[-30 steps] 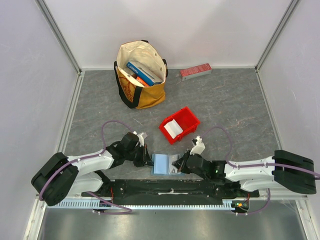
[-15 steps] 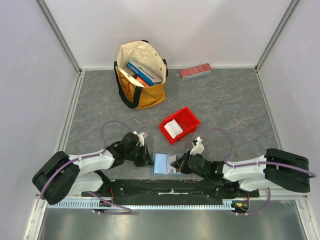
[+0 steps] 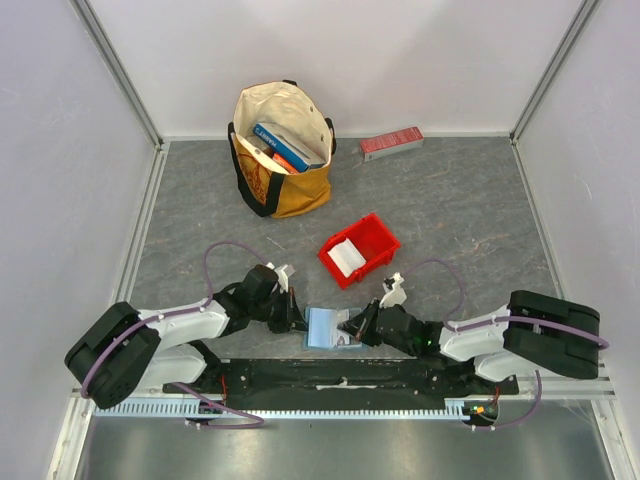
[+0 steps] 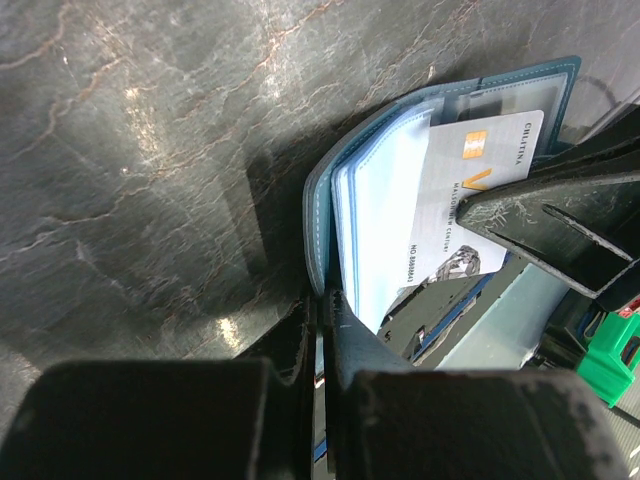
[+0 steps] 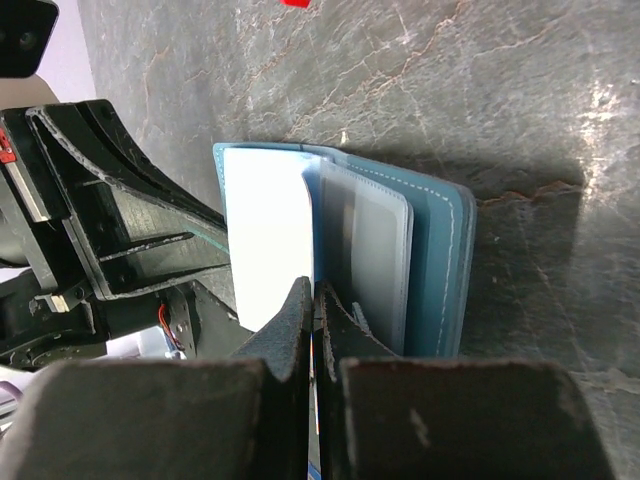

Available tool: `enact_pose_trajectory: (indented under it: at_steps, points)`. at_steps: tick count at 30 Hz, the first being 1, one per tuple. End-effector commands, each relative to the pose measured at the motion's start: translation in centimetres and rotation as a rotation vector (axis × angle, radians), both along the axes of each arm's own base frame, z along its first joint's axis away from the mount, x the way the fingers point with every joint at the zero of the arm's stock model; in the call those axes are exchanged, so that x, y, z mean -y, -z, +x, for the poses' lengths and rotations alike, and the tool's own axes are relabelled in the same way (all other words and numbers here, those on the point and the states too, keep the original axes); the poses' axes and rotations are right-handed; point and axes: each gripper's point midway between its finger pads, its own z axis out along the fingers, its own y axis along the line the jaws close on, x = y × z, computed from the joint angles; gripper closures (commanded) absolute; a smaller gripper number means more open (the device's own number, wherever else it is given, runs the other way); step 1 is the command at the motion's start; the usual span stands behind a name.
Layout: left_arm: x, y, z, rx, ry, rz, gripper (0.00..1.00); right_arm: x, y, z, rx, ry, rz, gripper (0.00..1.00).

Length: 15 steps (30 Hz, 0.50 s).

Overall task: Put the credit cards into the card holder
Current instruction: Insert the credit card into the card holder.

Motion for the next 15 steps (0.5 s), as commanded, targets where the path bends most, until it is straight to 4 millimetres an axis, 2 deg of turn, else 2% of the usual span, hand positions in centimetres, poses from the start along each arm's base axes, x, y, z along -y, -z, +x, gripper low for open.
enact_pose_trajectory:
  at_steps: [1,7,15]
  points:
    - [-0.1,0.6,0.0,-0.006,-0.018,0.009,0.98,-0.7,0.1,-0.5,-0.025,-0.032,0.036,1.0]
    - [-0.1,0.6,0.0,-0.007,-0.019,0.008,0.98,-0.9,0.3,-0.6,-0.041,-0.027,0.045,1.0]
    - [-0.1,0.4,-0.1,-0.005,-0.017,0.0,0.98,0.8,0.4,1.0,0.017,0.053,-0.026,1.0]
